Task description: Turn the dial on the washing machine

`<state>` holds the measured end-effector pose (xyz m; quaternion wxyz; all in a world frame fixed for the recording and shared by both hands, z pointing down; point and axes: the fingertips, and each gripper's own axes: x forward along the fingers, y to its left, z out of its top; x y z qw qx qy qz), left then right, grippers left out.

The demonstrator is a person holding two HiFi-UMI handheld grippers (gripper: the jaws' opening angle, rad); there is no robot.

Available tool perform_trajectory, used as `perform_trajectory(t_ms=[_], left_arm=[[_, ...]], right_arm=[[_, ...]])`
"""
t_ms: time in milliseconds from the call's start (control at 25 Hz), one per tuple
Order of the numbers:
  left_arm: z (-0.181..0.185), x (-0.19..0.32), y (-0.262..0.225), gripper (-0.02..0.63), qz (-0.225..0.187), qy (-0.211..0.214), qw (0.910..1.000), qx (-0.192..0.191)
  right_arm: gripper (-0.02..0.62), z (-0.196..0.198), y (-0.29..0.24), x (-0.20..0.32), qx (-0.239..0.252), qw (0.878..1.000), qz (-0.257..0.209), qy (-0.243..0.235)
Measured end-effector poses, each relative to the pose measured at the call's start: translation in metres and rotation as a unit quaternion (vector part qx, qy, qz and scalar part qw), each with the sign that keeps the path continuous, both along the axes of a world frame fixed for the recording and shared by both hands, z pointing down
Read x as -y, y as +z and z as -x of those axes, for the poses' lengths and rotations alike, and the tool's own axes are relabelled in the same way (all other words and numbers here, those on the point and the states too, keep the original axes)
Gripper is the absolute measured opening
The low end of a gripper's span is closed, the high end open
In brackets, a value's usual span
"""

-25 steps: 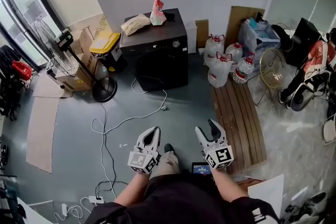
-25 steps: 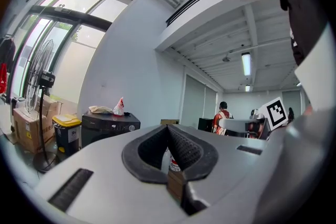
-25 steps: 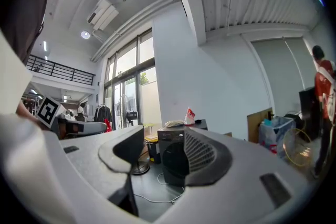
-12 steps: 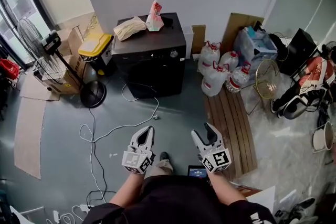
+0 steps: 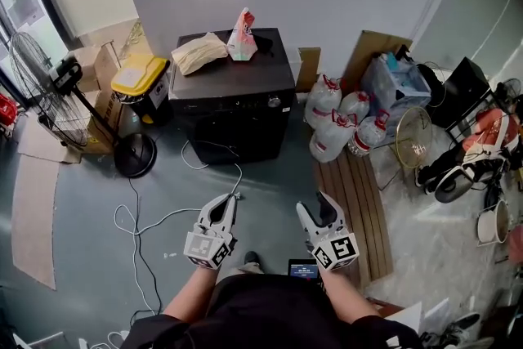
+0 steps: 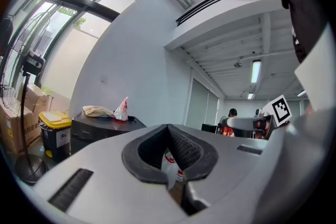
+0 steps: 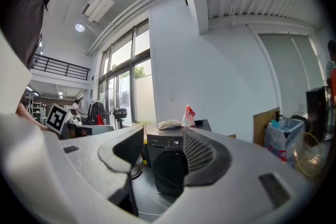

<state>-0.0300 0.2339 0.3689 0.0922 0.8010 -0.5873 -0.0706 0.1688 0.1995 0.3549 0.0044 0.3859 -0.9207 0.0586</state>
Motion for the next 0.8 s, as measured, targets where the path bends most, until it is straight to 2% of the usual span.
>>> perform_trajectory(t_ms=[400, 800], left_arm=[[0.021, 0.074, 0.008, -0.006, 0.006, 0.014, 0.9999, 0.000], [0.027, 0.170, 0.009, -0.006, 0.008, -0.020, 0.9996, 0.016]], right_arm=[[0.230, 0.009, 0.010, 0.072, 0.002, 1.000, 0.016, 0.018], [0.230, 0.015, 0.010, 0.191, 0.007, 1.000, -0.005, -0.017]])
